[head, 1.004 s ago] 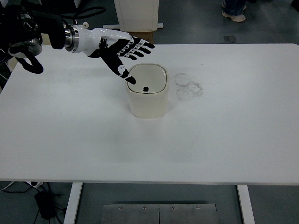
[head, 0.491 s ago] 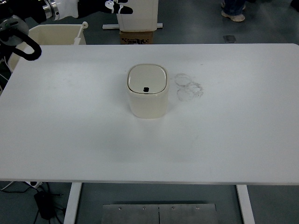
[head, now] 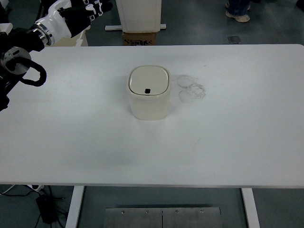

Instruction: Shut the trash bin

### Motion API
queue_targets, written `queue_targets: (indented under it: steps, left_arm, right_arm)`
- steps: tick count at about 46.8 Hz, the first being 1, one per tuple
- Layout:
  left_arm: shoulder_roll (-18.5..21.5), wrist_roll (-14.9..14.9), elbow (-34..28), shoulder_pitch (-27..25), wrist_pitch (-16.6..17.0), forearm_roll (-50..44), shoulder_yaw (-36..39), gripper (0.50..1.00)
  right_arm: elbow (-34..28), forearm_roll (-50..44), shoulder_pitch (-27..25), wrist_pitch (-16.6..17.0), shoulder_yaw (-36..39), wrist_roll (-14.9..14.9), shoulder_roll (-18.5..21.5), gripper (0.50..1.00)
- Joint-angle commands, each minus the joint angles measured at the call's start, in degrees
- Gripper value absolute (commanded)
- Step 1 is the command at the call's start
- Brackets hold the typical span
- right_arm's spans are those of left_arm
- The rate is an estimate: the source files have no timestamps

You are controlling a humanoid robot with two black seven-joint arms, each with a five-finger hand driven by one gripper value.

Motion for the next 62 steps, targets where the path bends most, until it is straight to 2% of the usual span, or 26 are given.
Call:
queue_targets:
  steps: [1, 7, 17, 28, 34, 41, 50, 62]
  left_arm:
    - [-0.1, -0.14, 1.18, 3.37, -0.24, -0.73, -3.77, 1.0]
    - [-2.55, -0.14, 3.64, 7.15, -0.33, -1.52, -9.23, 1.0]
    - [-6.77, -0.31, 8.47, 10.58, -0.77, -3.9, -13.45, 1.0]
    - [-9.15, -2.6, 11.9, 14.19, -1.56, -6.36, -17.23, 1.0]
    - [-10.82, -2.6, 14.27, 14.63, -2.53, -8.64, -18.37, 1.0]
    - [-15.12, -2.6, 21.74, 14.98, -4.28, -9.26, -18.64, 1.0]
    - [-17.67, -2.69, 25.96, 14.98, -5.96, -9.26, -20.48, 1.0]
    - [-18.64, -3.48, 26.67, 14.98, -6.05, -9.17, -21.62, 1.0]
  right_arm:
    - [-0.04, 0.0, 0.0, 0.0, -0.02, -0.02, 0.0, 0.993]
    - [0.05, 0.0, 0.0, 0.0, -0.02, -0.02, 0.0, 0.993]
    - [-0.04, 0.0, 0.0, 0.0, -0.02, -0.02, 0.0, 0.993]
    - [-0.04, 0.0, 0.0, 0.0, -0.02, -0.02, 0.0, 0.993]
    - [-0.04, 0.0, 0.0, 0.0, -0.02, -0.02, 0.0, 0.993]
    - [-0.04, 0.0, 0.0, 0.0, 0.07, -0.02, 0.0, 0.993]
    - [0.05, 0.09, 0.0, 0.0, 0.07, -0.1, 0.0, 0.993]
    - [0.05, 0.18, 0.0, 0.0, 0.25, 0.07, 0.0, 0.993]
